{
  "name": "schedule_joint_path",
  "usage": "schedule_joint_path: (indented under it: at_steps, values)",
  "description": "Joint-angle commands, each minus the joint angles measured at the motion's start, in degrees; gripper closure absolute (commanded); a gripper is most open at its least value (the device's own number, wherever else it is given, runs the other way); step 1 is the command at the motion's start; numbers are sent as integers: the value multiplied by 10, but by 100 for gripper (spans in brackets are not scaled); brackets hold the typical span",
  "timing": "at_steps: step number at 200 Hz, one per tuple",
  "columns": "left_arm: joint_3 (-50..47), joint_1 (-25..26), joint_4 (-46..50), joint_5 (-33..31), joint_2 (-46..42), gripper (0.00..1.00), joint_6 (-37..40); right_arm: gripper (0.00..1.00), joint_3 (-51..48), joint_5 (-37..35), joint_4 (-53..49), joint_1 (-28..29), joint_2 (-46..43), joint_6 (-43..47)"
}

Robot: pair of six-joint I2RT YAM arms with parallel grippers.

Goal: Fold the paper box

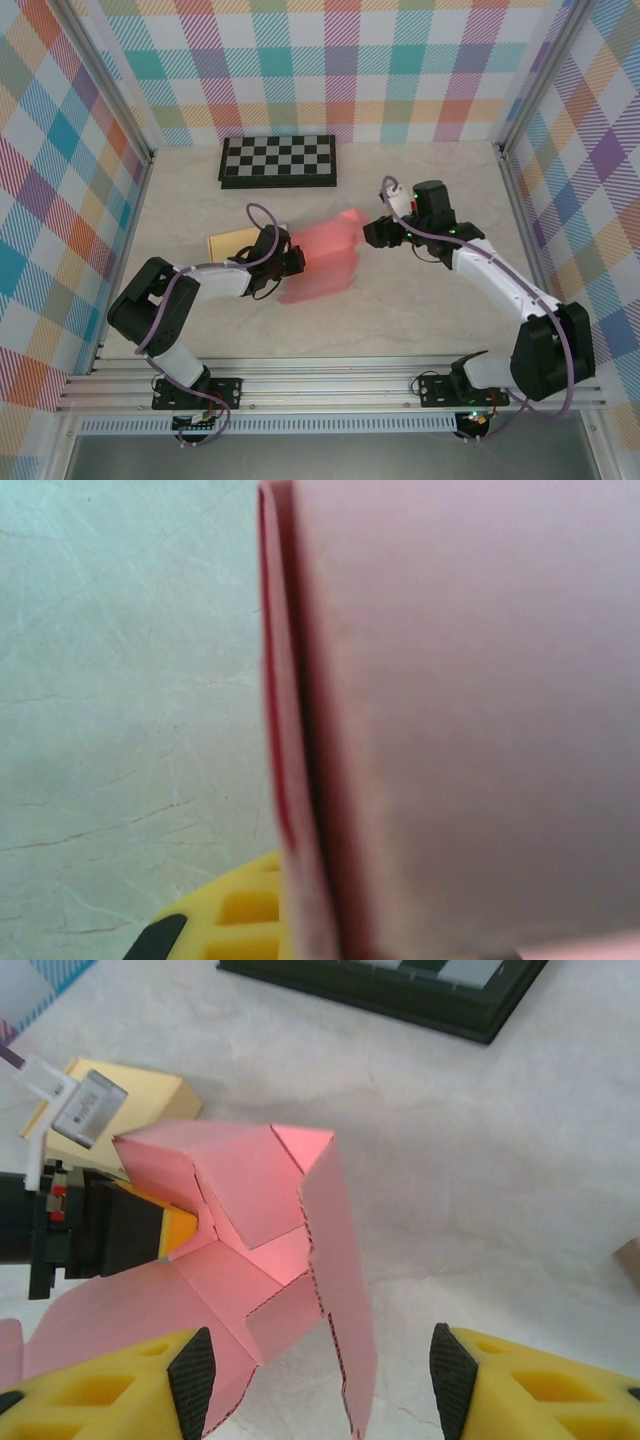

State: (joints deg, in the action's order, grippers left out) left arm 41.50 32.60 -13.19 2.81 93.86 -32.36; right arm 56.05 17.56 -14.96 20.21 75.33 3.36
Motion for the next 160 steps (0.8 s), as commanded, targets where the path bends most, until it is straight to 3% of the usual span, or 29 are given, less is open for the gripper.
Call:
schedule_joint_path:
  at_steps: [1, 34, 56, 101, 160]
  values:
    - [-2, 4, -10, -13, -28, 100, 38, 38, 12, 41, -43, -30, -9, 73]
    - [-16, 3, -26, -20, -49, 100, 64, 38, 5, -31, -64, -43, 18, 220]
    - [-22, 2, -30, -20, -57, 100, 73, 39, -3, 11, -51, -43, 42, 280]
    - [-24, 2, -33, -13, -54, 100, 77, 41, 0, 164, -26, -39, 76, 272]
    - [-10, 5, -34, -3, -40, 100, 75, 42, 8, 179, -9, 1, 120, 246]
